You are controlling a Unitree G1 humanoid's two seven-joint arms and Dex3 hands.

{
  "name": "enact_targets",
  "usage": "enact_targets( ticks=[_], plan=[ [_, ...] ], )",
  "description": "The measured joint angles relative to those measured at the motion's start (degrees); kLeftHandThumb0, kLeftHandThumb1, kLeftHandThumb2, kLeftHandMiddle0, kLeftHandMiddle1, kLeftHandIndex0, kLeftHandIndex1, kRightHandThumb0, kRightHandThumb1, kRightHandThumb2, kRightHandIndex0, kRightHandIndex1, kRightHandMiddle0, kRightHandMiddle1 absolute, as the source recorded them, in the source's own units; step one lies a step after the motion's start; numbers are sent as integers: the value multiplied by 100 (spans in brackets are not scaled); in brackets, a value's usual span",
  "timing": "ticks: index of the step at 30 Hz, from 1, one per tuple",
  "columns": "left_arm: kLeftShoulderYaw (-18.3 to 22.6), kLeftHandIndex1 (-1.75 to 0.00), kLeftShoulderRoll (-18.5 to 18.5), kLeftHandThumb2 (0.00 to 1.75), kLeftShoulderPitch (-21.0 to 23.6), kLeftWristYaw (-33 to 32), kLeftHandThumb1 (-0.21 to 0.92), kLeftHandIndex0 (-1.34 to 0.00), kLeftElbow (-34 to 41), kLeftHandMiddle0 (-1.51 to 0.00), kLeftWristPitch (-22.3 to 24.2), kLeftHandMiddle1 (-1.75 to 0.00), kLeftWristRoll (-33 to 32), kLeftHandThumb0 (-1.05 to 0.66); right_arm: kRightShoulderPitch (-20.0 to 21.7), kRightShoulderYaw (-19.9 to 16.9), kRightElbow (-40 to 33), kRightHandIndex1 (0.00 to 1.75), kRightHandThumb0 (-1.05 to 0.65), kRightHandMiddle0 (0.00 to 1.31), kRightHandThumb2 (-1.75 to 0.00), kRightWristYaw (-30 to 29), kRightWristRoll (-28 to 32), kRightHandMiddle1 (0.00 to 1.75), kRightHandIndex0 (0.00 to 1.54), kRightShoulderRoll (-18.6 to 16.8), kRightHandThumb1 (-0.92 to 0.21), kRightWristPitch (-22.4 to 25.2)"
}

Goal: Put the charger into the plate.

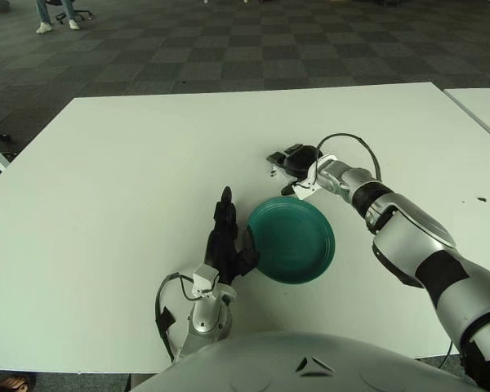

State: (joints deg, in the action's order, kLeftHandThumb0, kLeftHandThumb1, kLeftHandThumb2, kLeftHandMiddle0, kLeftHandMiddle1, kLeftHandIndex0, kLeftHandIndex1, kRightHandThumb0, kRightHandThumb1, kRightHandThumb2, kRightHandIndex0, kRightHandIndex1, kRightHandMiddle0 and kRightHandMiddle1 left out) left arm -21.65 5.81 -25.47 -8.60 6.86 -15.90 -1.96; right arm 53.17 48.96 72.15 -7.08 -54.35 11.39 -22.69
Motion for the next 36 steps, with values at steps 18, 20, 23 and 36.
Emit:
enact_targets(
  ticks=[18,20,23,36],
  plan=[
    [41,-5,-10,100,-104,90,92,-1,187,-4,245,-1,-198,-105,-226,-199,-13,2,-75,0,-36,-75,392,55,34,-1,-92,107],
    [41,-6,-11,100,-108,107,92,-1,194,-4,247,-1,-198,-105,-255,-211,-14,2,-75,0,-35,-99,413,56,35,-2,-92,117],
    [44,-6,-11,101,-123,124,92,-1,217,-4,268,-1,-205,-105,-296,-231,-13,2,-75,0,-34,-131,431,56,35,-8,-92,134],
    [89,-8,-15,102,-261,122,92,-1,427,-5,439,0,-299,-105,-460,-275,-13,8,-69,0,-32,-378,580,94,55,-74,-92,267]
  ],
)
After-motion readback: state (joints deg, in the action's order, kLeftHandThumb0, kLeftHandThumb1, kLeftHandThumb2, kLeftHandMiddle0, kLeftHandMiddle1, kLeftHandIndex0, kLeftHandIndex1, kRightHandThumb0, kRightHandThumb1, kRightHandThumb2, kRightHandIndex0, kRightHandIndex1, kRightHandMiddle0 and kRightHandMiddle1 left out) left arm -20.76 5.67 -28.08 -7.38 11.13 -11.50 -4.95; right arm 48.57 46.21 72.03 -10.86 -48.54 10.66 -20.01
